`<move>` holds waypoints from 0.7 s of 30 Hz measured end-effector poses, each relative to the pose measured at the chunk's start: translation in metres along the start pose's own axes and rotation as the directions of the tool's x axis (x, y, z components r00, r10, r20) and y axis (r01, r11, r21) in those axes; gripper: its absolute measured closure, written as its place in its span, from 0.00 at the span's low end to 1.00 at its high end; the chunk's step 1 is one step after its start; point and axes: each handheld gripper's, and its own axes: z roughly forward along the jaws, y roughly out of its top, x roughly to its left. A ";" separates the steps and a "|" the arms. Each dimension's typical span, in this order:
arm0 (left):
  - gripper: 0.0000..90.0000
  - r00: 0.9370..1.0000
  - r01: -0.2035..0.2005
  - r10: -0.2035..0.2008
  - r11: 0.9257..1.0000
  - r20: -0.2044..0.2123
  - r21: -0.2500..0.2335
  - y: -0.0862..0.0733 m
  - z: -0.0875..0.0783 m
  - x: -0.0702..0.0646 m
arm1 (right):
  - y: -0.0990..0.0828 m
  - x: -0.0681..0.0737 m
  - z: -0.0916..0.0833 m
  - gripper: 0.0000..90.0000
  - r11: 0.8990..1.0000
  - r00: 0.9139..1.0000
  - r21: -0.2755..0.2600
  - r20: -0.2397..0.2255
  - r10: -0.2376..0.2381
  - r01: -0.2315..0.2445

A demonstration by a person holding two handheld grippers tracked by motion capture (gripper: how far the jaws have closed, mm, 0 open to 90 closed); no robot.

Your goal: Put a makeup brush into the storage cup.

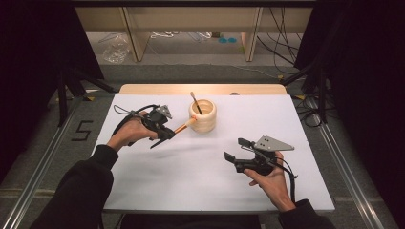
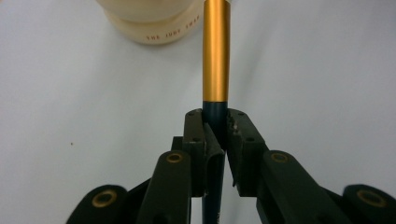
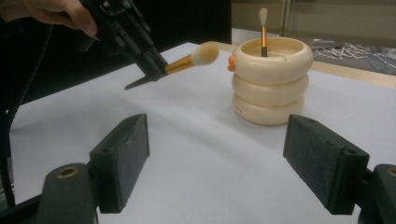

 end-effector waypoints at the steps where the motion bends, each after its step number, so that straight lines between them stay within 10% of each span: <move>1: 0.88 1.000 0.003 -0.004 1.000 -0.007 -0.010 0.001 -0.002 0.000 | 0.000 0.000 0.000 0.26 1.000 1.000 0.000 0.001 0.000 0.000; 8: 0.88 0.999 0.012 -0.018 0.994 -0.050 -0.106 0.002 -0.011 0.002 | 0.000 0.000 0.000 0.26 1.000 1.000 0.002 0.000 0.000 0.000; 21: 0.88 0.981 0.147 -0.183 0.914 -0.059 -0.379 0.009 -0.019 -0.002 | 0.000 0.001 -0.001 0.26 1.000 1.000 0.012 -0.006 0.018 -0.018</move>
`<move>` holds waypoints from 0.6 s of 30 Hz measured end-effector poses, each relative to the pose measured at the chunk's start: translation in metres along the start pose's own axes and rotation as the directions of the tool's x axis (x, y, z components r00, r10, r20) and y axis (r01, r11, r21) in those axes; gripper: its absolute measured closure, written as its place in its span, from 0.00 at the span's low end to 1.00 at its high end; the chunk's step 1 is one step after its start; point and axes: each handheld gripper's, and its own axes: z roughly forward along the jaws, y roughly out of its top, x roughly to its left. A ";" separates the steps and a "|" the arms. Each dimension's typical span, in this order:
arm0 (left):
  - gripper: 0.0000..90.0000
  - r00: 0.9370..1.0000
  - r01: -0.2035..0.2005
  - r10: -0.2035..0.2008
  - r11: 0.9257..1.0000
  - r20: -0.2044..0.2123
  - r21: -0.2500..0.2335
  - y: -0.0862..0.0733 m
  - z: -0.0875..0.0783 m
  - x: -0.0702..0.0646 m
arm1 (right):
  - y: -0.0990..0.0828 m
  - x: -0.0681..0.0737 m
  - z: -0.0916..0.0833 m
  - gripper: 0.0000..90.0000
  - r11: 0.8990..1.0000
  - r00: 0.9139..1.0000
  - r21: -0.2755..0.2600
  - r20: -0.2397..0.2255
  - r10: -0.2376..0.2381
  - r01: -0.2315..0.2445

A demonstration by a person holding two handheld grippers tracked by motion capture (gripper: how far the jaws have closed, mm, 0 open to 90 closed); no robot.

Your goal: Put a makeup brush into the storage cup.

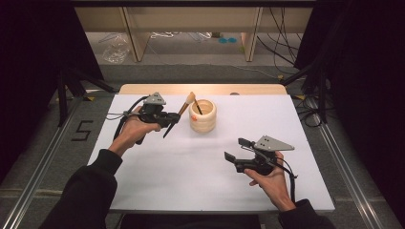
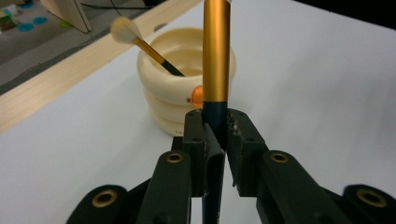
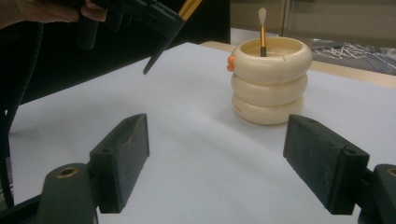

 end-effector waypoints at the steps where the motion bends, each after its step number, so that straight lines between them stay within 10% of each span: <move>1: 0.88 1.000 0.010 -0.010 1.000 0.004 -0.011 0.000 0.000 0.000 | 0.000 -0.001 0.000 0.26 1.000 1.000 -0.012 0.008 -0.019 0.019; 18: 0.88 0.996 0.076 -0.083 0.981 -0.030 -0.178 0.014 0.004 0.000 | 0.000 0.000 0.000 0.26 1.000 1.000 0.004 -0.004 0.006 -0.006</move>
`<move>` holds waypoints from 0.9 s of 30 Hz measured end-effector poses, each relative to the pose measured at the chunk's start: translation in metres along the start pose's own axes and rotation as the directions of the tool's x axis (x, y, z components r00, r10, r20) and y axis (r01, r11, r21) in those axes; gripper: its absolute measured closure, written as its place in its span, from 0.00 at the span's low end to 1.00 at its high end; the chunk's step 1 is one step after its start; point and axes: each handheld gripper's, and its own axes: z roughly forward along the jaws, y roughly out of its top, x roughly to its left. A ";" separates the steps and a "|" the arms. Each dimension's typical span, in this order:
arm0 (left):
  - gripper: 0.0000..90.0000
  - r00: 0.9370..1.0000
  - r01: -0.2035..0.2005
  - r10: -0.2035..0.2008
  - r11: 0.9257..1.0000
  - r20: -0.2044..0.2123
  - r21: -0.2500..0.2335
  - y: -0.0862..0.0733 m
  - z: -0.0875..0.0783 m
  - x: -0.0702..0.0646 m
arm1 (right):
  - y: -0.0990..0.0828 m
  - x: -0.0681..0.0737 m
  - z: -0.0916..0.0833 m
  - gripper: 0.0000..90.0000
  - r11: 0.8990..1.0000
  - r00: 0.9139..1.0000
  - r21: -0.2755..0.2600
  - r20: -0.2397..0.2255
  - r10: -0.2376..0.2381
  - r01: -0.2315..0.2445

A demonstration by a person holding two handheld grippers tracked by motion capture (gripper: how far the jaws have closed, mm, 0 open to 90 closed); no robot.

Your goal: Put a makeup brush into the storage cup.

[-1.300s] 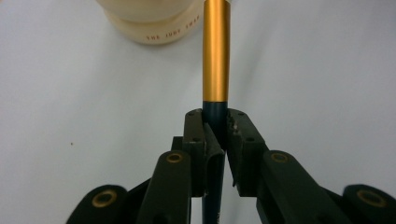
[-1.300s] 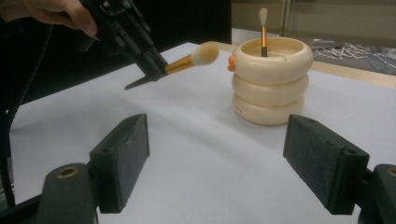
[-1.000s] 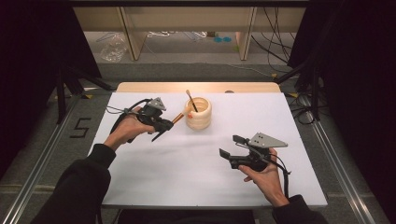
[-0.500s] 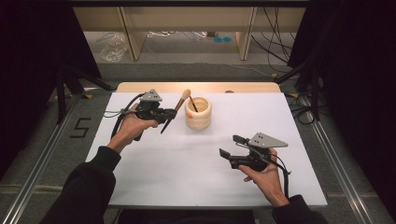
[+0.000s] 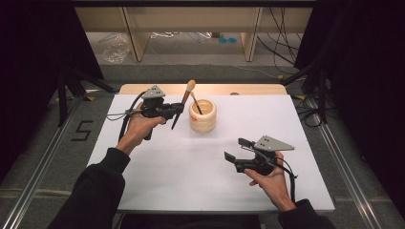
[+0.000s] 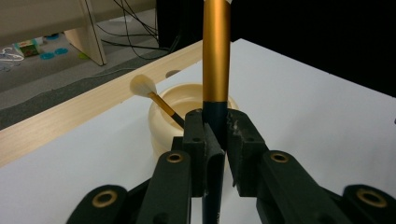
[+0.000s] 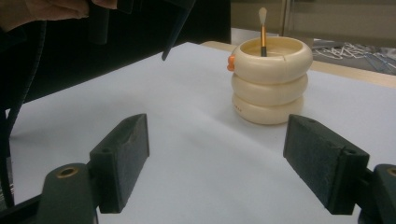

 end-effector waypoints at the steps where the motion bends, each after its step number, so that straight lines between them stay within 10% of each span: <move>1: 0.88 1.000 0.003 -0.003 1.000 0.004 -0.010 0.000 0.001 0.001 | 0.001 0.000 -0.002 0.26 1.000 1.000 0.017 0.012 -0.008 0.008; 27: 0.88 0.998 0.057 -0.062 0.988 -0.031 -0.141 0.015 0.025 0.004 | 0.000 -0.001 -0.002 0.26 1.000 1.000 0.018 0.014 -0.013 0.013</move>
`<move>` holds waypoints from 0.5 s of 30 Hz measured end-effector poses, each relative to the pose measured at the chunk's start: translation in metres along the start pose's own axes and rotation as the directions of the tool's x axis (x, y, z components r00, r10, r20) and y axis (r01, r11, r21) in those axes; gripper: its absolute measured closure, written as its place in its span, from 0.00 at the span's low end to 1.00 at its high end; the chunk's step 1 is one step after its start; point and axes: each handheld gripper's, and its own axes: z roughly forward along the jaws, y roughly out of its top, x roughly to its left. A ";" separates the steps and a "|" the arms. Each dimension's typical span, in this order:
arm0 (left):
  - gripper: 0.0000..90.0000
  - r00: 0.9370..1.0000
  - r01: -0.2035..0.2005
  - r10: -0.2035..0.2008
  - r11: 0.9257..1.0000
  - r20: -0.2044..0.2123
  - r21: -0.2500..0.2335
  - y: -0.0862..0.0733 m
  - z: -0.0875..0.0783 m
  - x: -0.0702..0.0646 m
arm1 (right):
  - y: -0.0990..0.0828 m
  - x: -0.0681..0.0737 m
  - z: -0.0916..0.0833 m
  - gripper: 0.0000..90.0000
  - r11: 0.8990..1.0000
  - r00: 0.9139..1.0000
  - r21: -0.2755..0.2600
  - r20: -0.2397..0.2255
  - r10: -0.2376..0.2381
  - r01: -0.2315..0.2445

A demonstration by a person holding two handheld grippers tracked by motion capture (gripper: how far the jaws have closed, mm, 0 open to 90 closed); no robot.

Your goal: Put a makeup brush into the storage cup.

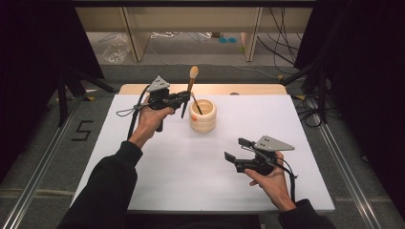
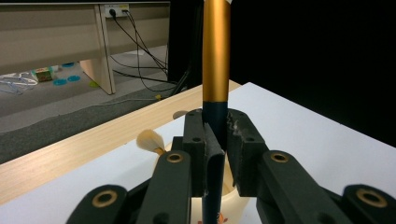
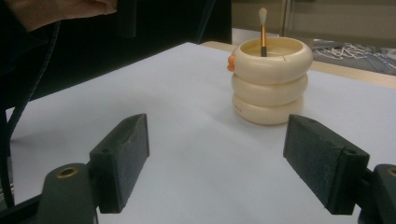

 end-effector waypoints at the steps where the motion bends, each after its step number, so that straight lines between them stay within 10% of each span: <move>1: 0.88 1.000 0.007 -0.007 1.000 0.001 -0.005 0.000 0.001 0.000 | 0.000 0.000 0.002 0.26 1.000 1.000 -0.017 -0.011 0.009 -0.009; 15: 0.88 1.000 0.024 -0.024 0.999 -0.012 -0.031 0.006 0.016 0.001 | 0.000 0.000 0.001 0.26 1.000 1.000 -0.011 -0.015 0.011 -0.011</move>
